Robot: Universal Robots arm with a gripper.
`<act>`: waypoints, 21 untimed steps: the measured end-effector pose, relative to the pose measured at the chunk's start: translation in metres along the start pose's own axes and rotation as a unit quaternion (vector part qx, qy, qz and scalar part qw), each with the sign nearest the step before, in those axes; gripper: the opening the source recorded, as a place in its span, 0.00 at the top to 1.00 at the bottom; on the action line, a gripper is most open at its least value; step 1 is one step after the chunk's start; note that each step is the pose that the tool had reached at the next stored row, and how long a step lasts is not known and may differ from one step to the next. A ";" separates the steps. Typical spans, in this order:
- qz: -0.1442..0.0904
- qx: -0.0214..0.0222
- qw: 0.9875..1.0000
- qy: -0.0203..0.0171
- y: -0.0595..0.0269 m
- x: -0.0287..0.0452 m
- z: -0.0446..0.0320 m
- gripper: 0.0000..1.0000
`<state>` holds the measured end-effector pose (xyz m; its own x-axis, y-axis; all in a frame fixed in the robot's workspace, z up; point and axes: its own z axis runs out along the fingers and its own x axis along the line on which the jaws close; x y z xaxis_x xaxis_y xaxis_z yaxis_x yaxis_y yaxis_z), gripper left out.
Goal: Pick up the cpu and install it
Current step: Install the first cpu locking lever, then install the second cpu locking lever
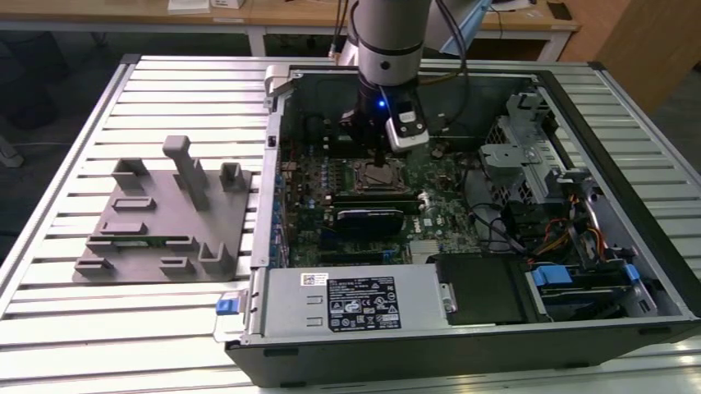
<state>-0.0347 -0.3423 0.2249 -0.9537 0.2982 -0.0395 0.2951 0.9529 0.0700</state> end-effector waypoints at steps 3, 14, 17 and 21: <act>0.000 0.000 1.000 0.000 0.0001 -0.0001 -0.0012 0.89; 0.000 0.000 1.000 0.000 -0.0004 -0.0003 -0.0023 0.89; 0.000 0.000 1.000 0.000 -0.0019 -0.0010 -0.0022 0.89; 0.000 0.000 1.000 0.000 -0.0043 -0.0021 -0.0024 0.89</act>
<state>-0.0341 -0.3471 0.2270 -0.9537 0.2982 -0.0394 0.2951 0.9529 0.0699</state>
